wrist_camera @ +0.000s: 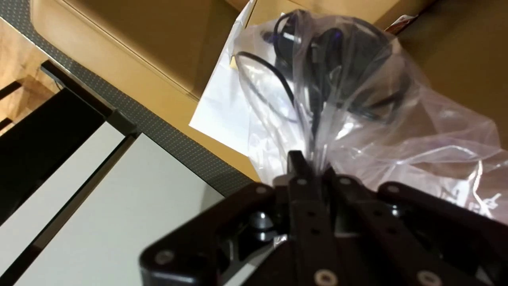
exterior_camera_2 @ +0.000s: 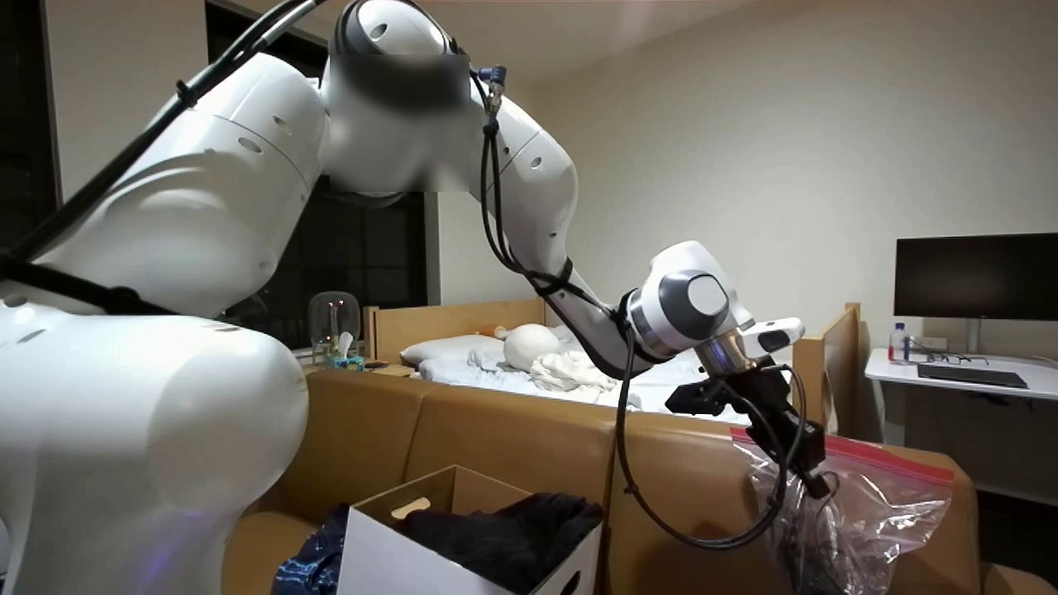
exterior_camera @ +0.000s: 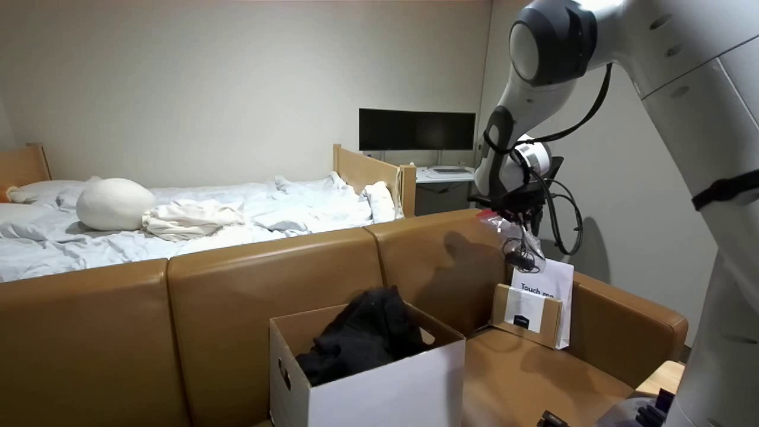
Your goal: Move the packet from the box and put it on the sofa
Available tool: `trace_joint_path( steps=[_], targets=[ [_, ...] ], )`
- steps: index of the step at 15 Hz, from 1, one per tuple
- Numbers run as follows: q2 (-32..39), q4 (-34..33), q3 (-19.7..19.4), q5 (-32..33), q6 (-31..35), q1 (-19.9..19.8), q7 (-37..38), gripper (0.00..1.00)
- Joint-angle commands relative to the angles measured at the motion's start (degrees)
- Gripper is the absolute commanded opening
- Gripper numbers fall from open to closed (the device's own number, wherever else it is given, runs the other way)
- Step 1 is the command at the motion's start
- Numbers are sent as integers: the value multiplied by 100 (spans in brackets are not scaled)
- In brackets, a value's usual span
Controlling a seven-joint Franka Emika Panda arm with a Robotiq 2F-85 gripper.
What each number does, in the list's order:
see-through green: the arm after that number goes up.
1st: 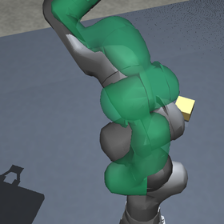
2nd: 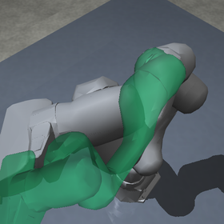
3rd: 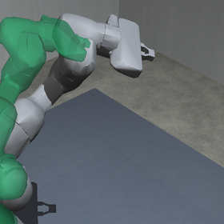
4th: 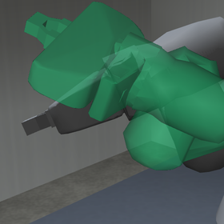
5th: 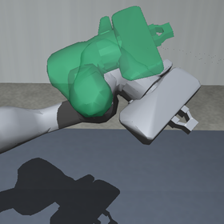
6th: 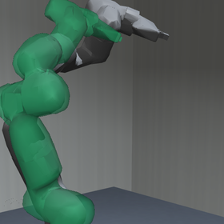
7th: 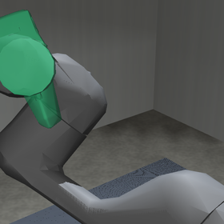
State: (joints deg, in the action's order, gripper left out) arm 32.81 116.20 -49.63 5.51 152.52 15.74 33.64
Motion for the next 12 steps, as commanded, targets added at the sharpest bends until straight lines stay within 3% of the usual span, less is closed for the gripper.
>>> trace_joint_path(
  steps=[1,8,11,12],
  targets=[
    [-33,-83,4,218,1,-109,491,37],
    [-118,-182,38,287,-60,-99,847,81],
    [-471,-139,527,202,-554,-374,276,100],
    [-720,-44,864,79,-739,-577,-11,100]
  ],
)
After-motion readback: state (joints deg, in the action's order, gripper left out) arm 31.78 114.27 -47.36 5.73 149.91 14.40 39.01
